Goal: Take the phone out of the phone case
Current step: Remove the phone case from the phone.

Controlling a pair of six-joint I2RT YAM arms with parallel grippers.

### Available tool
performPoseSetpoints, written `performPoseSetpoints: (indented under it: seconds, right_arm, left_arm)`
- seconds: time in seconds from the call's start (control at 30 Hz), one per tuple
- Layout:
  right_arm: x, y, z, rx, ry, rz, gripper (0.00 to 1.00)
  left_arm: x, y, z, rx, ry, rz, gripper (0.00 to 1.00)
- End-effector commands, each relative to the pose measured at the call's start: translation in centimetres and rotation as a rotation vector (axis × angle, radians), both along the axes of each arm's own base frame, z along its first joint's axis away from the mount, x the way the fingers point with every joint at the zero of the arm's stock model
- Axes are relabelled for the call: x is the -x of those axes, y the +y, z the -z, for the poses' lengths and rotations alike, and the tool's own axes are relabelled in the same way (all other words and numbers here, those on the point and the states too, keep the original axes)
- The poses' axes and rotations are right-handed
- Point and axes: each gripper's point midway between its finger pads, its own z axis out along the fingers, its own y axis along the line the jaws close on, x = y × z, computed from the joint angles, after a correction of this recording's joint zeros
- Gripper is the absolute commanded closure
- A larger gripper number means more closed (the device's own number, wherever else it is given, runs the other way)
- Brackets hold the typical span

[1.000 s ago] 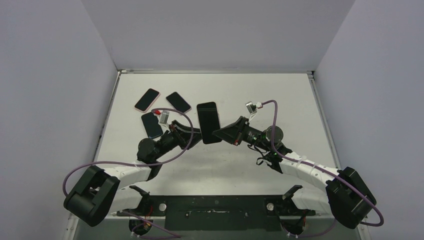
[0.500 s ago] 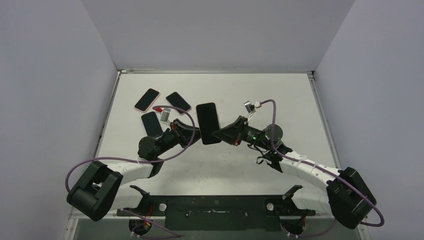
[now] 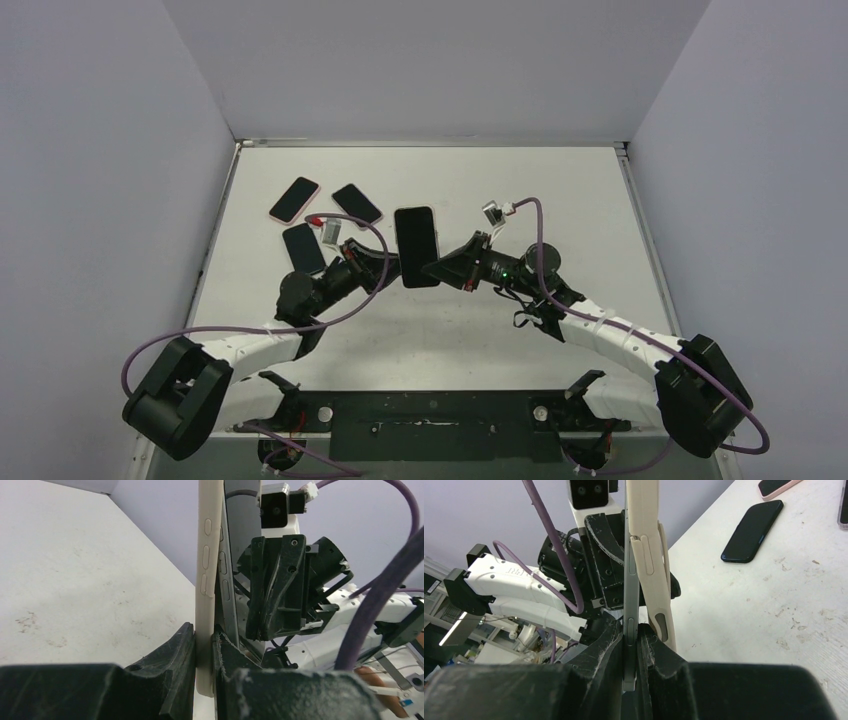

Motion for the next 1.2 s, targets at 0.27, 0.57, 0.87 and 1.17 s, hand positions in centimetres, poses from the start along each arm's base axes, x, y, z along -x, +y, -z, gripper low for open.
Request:
performPoseSetpoints:
  seconds: [0.27,0.57,0.87,1.17]
  right_arm:
    - [4.2,0.6,2.3,0.104,-0.022,-0.201,1.00]
    - [3.9,-0.6,3.7,0.175,-0.028,-0.153,1.00]
    - [-3.1,-7.1,5.5,0.215,0.033,0.168,1.00]
    - [-10.6,-14.1,9.1,0.319,0.092,0.363,1.00]
  left_arm:
    - [-4.7,4.8,-5.2,0.085,-0.107,-0.385,1.00]
    - [-6.1,6.8,-2.4,-0.021,-0.049,-0.520,1.00]
    - [-5.1,8.4,2.2,-0.149,0.059,-0.567,1.00]
    - [-3.3,7.7,4.6,-0.218,0.062,-0.478,1.00]
